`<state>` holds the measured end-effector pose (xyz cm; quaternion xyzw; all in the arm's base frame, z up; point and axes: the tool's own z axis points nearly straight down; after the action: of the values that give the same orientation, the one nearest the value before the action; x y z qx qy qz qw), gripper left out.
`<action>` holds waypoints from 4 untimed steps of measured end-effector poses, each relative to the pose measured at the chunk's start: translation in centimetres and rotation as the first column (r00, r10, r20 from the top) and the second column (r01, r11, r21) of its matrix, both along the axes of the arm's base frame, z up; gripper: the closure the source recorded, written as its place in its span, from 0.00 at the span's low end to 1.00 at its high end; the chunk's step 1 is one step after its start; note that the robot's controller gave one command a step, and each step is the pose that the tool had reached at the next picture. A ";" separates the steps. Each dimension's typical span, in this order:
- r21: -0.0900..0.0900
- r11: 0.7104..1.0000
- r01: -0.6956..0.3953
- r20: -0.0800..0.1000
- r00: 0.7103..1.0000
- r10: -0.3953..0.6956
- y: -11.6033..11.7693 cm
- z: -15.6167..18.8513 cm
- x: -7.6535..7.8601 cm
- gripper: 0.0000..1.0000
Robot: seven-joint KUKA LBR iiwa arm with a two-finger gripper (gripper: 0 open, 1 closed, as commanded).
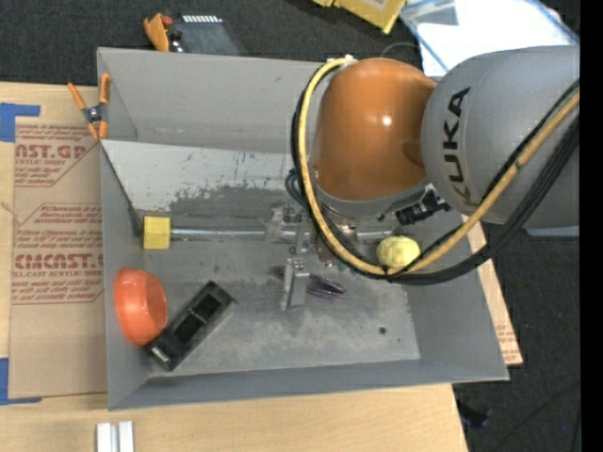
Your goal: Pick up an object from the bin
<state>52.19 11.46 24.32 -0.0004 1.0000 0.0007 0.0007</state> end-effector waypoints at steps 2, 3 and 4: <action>-0.001 0.998 -0.058 0.004 0.998 0.058 1.6 -0.8 1.7 0.00; 0.001 0.997 -0.073 0.003 0.997 0.073 6.3 0.6 4.2 0.00; 0.002 0.996 -0.086 0.009 0.996 0.086 7.8 0.6 4.8 0.00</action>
Offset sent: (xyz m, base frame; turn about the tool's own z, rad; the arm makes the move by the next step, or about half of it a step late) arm 0.0370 0.0413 -0.0233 -0.1405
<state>56.96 19.31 24.90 -0.0434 0.9990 0.0021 0.0052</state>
